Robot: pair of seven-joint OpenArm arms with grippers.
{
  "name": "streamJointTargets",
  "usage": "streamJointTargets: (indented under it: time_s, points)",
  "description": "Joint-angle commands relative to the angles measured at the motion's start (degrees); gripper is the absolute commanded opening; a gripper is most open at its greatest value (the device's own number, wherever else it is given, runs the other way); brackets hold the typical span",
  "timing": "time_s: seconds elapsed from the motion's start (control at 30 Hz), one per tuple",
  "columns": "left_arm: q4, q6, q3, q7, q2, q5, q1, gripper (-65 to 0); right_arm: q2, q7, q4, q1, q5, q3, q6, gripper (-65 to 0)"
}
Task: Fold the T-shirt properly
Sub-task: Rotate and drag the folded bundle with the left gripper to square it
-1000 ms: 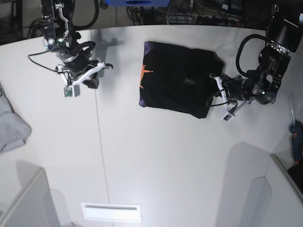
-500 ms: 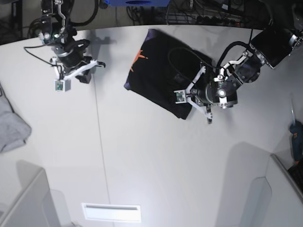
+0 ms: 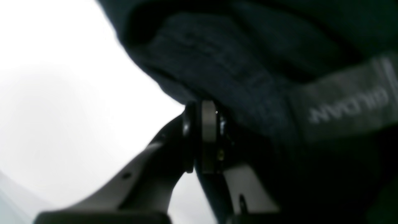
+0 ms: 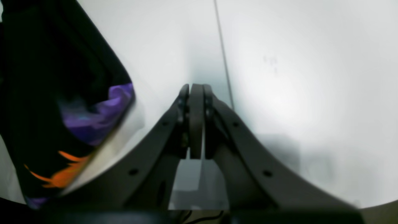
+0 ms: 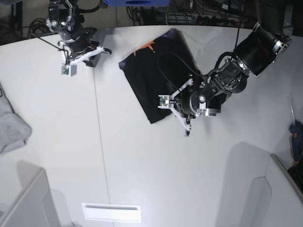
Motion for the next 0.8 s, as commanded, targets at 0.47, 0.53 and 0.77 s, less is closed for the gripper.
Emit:
streamJointTargets:
  time_s: [0.47, 0.53, 0.77]
  points:
    - [-14.1, -0.1, 6.4, -14.8, 6.4, -0.2, -9.0, -65.0, -2.0, 0.6, -3.1, 6.9, 0.2, 0.5, -0.2, -65.0]
    - [-15.6, -0.1, 7.4, -15.4, 7.6, -0.3, -9.6, -65.0, -1.6, 0.6, -4.6, 8.2, 0.2, 0.1, -1.5, -65.0]
    - [-18.0, -0.1, 8.2, -15.2, 11.3, 0.1, -10.1, -65.0, -1.7, 0.6, -5.3, 7.2, 0.2, -3.1, -1.9, -65.0]
